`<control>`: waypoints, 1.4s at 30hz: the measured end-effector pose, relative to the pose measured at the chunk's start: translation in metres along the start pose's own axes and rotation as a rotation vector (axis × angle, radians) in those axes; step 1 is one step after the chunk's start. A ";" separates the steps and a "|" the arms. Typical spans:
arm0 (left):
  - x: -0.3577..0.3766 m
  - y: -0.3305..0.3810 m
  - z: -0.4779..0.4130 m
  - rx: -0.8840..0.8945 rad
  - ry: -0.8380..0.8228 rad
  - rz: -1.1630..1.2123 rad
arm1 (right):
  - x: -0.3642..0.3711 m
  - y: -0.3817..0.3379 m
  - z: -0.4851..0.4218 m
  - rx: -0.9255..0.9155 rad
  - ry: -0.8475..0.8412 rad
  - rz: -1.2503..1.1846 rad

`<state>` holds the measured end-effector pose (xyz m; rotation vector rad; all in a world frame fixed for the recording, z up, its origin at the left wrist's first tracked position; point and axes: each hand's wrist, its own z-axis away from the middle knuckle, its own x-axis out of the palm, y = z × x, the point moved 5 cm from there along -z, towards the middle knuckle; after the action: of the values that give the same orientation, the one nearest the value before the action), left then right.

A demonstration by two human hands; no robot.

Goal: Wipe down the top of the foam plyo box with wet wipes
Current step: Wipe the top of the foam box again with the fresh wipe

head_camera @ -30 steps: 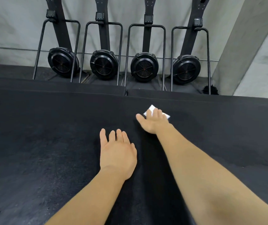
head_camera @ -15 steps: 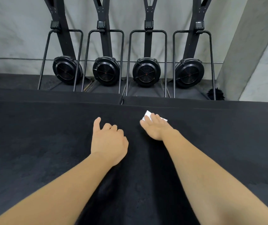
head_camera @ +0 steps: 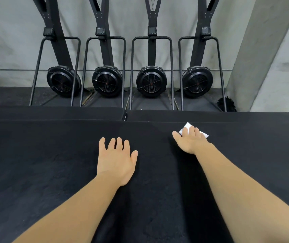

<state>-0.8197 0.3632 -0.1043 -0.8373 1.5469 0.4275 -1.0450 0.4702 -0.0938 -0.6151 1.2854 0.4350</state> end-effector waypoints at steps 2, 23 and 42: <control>0.000 0.000 0.000 0.009 0.002 -0.008 | 0.004 -0.019 0.003 -0.017 -0.001 -0.003; 0.004 0.000 0.001 0.002 -0.012 -0.016 | -0.006 -0.021 -0.031 -0.141 0.035 -0.128; 0.003 0.000 0.000 0.013 0.020 0.044 | 0.019 -0.139 -0.031 -0.233 -0.013 -0.154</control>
<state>-0.8198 0.3627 -0.1077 -0.8012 1.5871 0.4420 -0.9783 0.3433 -0.0919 -0.8991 1.1743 0.4637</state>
